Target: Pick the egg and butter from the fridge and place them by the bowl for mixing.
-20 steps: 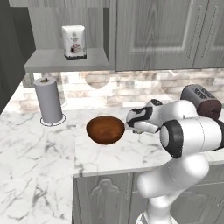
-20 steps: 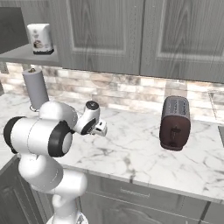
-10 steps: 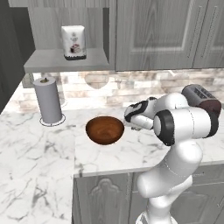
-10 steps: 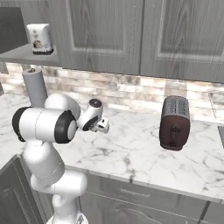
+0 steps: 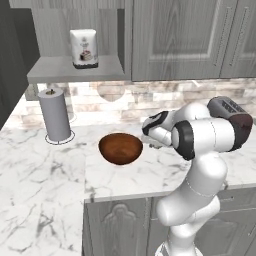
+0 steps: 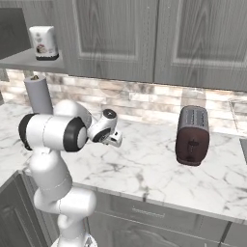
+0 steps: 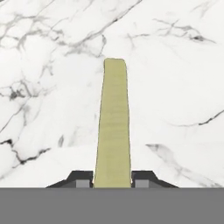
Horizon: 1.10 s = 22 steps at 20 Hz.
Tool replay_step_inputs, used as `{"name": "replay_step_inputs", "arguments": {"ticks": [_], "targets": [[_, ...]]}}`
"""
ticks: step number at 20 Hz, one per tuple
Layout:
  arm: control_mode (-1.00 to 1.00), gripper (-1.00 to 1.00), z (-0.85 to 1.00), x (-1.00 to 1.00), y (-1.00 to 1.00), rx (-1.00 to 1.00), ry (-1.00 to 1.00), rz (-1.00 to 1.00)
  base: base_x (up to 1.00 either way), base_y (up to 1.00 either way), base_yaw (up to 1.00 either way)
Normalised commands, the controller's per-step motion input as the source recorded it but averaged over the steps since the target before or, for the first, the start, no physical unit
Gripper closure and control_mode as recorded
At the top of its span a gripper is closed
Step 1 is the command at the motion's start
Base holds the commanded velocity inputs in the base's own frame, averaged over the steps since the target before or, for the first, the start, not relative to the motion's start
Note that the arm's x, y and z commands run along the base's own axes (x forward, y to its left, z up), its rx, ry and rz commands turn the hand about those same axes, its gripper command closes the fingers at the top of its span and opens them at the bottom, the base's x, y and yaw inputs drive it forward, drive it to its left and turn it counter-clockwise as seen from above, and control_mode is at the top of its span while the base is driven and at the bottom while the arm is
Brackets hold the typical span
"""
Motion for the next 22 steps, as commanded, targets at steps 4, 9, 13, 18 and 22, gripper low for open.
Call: {"name": "replay_step_inputs", "arguments": {"ticks": [4,9,13,18,22], "targets": [[-1.0,-1.0,-0.15,0.0,0.03,0.01,0.0,0.0,0.0,0.0,0.0],[-1.0,-1.0,0.03,-0.08,0.0,0.0,0.0,0.0,0.0,0.0,0.0],[-1.0,-1.0,0.09,-0.13,0.04,0.0,0.0,0.0,0.0,0.0,0.0],[-1.0,-1.0,0.3,-0.13,-0.01,-0.01,-0.04,0.0,0.0,0.0,0.0],[-1.0,-1.0,0.37,-0.23,-0.1,-0.04,-0.11,0.0,0.0,0.0,0.0]]}}
